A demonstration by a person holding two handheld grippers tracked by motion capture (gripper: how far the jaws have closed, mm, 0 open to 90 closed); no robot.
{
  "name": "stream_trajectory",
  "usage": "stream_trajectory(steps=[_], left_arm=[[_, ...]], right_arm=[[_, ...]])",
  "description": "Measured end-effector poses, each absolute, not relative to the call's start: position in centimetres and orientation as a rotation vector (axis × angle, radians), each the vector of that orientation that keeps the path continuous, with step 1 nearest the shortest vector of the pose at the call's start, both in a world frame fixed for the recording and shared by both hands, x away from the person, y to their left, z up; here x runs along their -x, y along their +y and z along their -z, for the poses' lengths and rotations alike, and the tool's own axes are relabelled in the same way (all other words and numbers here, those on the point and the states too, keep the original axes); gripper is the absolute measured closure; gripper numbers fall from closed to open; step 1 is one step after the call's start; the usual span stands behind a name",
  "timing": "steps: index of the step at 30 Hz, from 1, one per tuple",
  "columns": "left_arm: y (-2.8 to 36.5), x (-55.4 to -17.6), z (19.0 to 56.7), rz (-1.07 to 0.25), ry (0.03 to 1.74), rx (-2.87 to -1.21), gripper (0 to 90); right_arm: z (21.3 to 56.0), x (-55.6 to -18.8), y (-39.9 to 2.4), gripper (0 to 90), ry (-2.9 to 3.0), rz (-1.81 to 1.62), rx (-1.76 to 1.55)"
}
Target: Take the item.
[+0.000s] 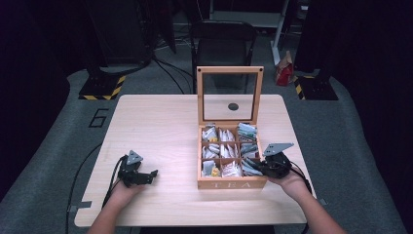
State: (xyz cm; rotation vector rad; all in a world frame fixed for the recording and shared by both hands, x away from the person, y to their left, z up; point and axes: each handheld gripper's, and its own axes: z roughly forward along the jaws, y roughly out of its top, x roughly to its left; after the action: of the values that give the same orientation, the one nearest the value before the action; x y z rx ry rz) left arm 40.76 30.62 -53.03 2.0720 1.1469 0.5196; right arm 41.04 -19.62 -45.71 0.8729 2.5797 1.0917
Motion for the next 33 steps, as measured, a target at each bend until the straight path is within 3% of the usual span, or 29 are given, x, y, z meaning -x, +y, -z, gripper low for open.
stream_trajectory(steps=[33], left_arm=[[30.6, -40.8, 53.0, -0.519, 1.148, -2.072, 9.3]], right_arm=[[44.1, -40.7, -19.4, 89.7, 2.577, -1.103, -0.835]])
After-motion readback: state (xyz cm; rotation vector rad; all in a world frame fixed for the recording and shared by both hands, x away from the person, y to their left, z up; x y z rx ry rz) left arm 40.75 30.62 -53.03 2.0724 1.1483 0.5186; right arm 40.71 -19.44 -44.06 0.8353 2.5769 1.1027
